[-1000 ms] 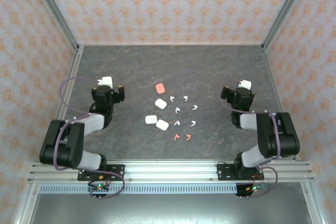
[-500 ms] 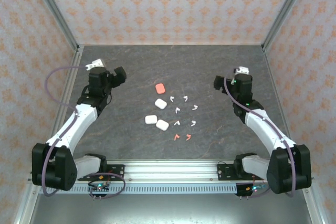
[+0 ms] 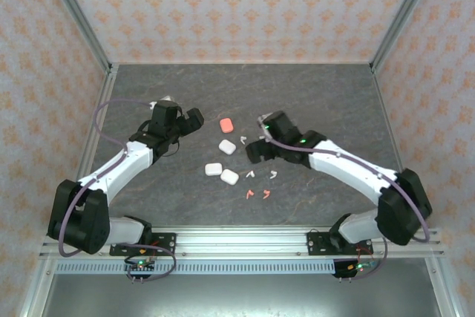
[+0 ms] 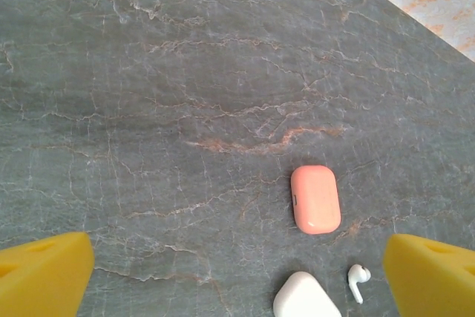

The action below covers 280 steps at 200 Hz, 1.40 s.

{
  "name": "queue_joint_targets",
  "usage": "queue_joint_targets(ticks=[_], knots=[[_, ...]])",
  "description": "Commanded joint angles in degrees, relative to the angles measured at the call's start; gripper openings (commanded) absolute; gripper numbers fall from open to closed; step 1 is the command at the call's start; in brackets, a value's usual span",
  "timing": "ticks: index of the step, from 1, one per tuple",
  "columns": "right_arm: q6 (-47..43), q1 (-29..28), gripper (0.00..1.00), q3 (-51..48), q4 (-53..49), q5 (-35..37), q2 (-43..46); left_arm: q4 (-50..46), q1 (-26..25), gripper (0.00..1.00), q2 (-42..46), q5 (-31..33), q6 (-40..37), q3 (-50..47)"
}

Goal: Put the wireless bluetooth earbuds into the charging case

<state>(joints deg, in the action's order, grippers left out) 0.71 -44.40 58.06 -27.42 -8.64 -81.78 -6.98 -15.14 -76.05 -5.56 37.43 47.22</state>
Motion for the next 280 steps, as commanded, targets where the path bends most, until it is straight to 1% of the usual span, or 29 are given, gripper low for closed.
queue_joint_targets(ticks=[1, 28, 51, 81, 118, 145, 180, 206, 222, 232, 245, 280], knots=[[-3.2, -5.4, 0.94, 4.1, -6.1, 0.4, -5.5, -0.1, -0.2, 1.00, 0.0, 1.2, 3.0, 1.2], [-6.2, -10.7, 0.91, 9.2, -7.8, 1.6, -14.1, -1.7, 0.2, 1.00, 1.2, 3.0, 4.5, 0.7], [-8.1, -12.7, 0.88, 12.6, -8.6, 2.4, -19.7, -1.7, 1.8, 1.00, 2.4, 2.3, 5.7, -0.1], [-9.5, -13.3, 0.84, 15.3, -8.8, 2.9, -24.7, -2.1, 4.4, 1.00, 3.8, 0.9, 6.5, -1.6], [-10.4, -13.3, 0.81, 16.2, -8.3, 2.0, -28.4, -3.3, 5.5, 1.00, 6.0, 1.4, 6.2, -2.8], [-10.1, -13.3, 0.76, 15.9, -7.3, 1.2, -30.4, -4.8, 5.7, 1.00, 7.2, 2.0, 5.2, -2.6], [-8.9, -13.3, 0.68, 15.0, -5.5, 0.5, -31.5, -6.6, 5.8, 1.00, 7.9, 2.9, 3.7, -1.7], [-8.6, -13.3, 0.61, 13.9, -4.9, 1.9, -31.0, -7.9, 5.8, 1.00, 8.2, 2.9, 2.3, -0.5], [-8.7, -13.3, 0.54, 12.9, -3.8, 2.2, -29.9, -8.5, 5.8, 1.00, 8.5, 2.9, 1.1, 0.0], [-8.8, -13.2, 0.52, 12.3, -3.1, 2.6, -29.0, -8.9, 5.8, 1.00, 8.6, 2.9, 0.3, 0.4], [-9.1, -12.8, 0.45, 11.6, -2.0, 2.8, -27.6, -9.1, 5.9, 1.00, 8.6, 2.4, -0.5, 0.7], [-10.5, -10.7, 0.39, 8.2, 3.0, 3.2, -21.0, -9.9, 5.9, 1.00, 8.7, -0.9, -3.6, 3.3]])
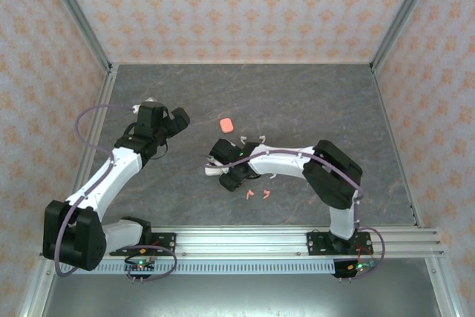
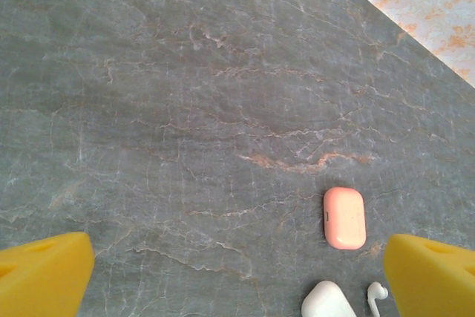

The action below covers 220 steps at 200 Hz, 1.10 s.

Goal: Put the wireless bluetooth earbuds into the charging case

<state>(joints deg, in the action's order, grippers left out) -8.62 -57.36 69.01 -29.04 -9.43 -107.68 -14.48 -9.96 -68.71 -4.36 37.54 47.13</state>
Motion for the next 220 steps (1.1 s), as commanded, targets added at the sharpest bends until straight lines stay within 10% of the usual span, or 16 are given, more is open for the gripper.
queue_joint_targets(ticks=[1, 147, 220], knots=[[-1.2, 2.3, 0.39, -2.9, 4.7, 4.0, 5.1, -2.4, 0.7, 1.00, 1.4, -2.2, -3.8, 3.5], [-23.6, 7.8, 0.36, -12.6, 25.7, 8.4, 39.5, -12.2, -5.1, 0.91, -2.3, -44.4, -16.8, 27.5], [-26.2, 7.8, 0.36, -10.9, 24.7, 5.4, 43.8, -13.9, -11.8, 0.91, -6.8, -49.0, -21.3, 28.0]])
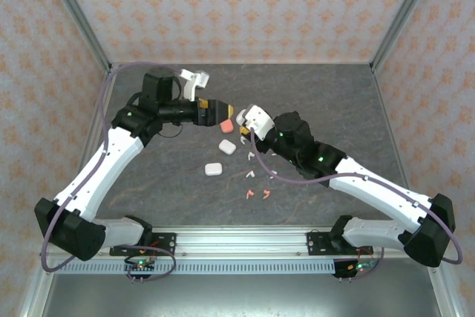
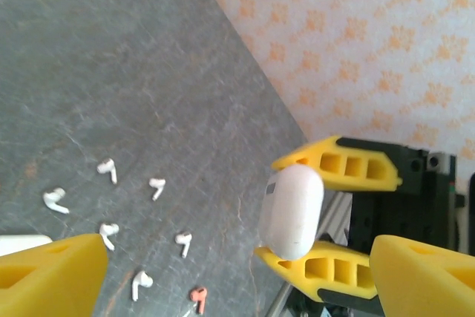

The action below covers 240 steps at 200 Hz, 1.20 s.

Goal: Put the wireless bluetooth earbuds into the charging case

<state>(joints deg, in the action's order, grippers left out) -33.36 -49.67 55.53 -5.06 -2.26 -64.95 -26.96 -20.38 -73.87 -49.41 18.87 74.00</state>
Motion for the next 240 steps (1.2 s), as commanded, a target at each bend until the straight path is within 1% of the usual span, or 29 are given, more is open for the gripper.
queue_joint_targets(ticks=[1, 36, 64, 79, 134, 168, 193, 218, 240], knots=[[-1.5, 0.1, 0.36, 2.6, 0.7, -1.9, 1.1, -1.4, -1.4, 0.91, -1.7, -4.0, -2.7, 1.2], [-1.5, 0.1, 0.36, 2.8, 0.6, -2.3, 0.7, -1.0, -3.4, 0.89, -4.2, -5.2, -3.9, 1.9], [-1.2, 0.1, 0.36, 2.8, 0.6, -2.5, 0.3, -0.6, -4.3, 0.83, -5.8, -6.8, -4.2, 2.3], [-1.1, 0.1, 0.36, 2.8, 0.6, -2.5, 0.3, -0.7, -4.7, 0.78, -6.3, -7.5, -4.6, 2.5], [-0.5, 0.1, 0.36, 2.7, 0.1, -3.4, 0.2, 0.6, -5.3, 0.53, -6.5, -9.4, -4.8, 2.3], [-0.6, 0.1, 0.36, 2.7, -0.8, -4.1, -0.1, 1.2, -5.5, 0.45, -6.4, -9.6, -4.9, 2.3], [-0.4, 0.1, 0.37, 2.9, -2.0, -5.1, -0.3, 2.4, -5.5, 0.35, -6.0, -9.5, -4.5, 2.0], [0.1, 0.3, 0.43, 3.5, -4.2, -6.7, -0.4, 5.1, -5.5, 0.29, -4.7, -8.6, -3.7, 1.0], [2.2, 1.5, 0.49, 3.9, -6.0, -7.8, 0.6, 7.7, -5.5, 0.22, -2.7, -6.4, -3.1, -0.6]])
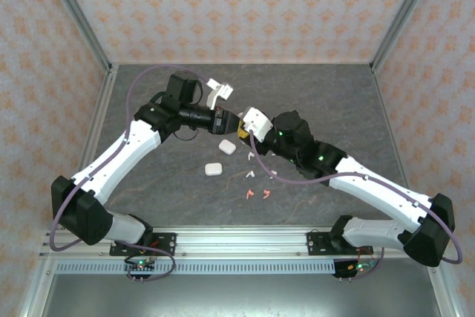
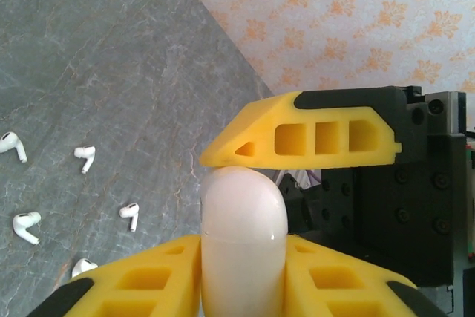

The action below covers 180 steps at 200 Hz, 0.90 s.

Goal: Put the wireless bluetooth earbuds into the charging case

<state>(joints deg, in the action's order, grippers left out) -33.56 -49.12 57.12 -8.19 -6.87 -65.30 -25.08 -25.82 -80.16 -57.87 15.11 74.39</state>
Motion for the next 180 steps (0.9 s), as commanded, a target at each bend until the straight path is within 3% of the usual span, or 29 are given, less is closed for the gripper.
queue_joint_targets(ticks=[1, 51, 78, 98, 117, 151, 180], knots=[[2.5, 1.0, 0.49, 2.2, -2.9, -3.3, 1.0, 5.9, -0.1, 0.22, 3.8, 2.1, 0.7, -1.1], [9.5, 8.7, 0.72, 1.8, -5.1, -15.0, 6.6, 9.8, -0.1, 0.10, 7.7, 7.3, 0.5, -4.1], [17.5, 15.3, 0.84, -0.2, -2.4, -25.2, 9.9, 19.8, -0.4, 0.09, 11.7, 11.1, 0.3, -9.7], [25.6, 19.7, 0.88, -3.2, 3.8, -32.1, 11.9, 29.2, -1.9, 0.03, 15.5, 15.3, -4.3, -15.9], [32.6, 20.7, 0.91, -6.1, 10.8, -34.3, 12.9, 35.6, -3.8, 0.00, 17.9, 18.8, -10.3, -20.2], [41.6, 20.6, 0.92, -8.6, 19.5, -37.5, 12.2, 38.0, -5.5, 0.00, 17.8, 17.8, -16.4, -20.3], [42.7, 19.1, 0.92, -9.8, 23.0, -35.8, 11.8, 38.9, -6.9, 0.00, 16.7, 17.1, -18.8, -19.1]])
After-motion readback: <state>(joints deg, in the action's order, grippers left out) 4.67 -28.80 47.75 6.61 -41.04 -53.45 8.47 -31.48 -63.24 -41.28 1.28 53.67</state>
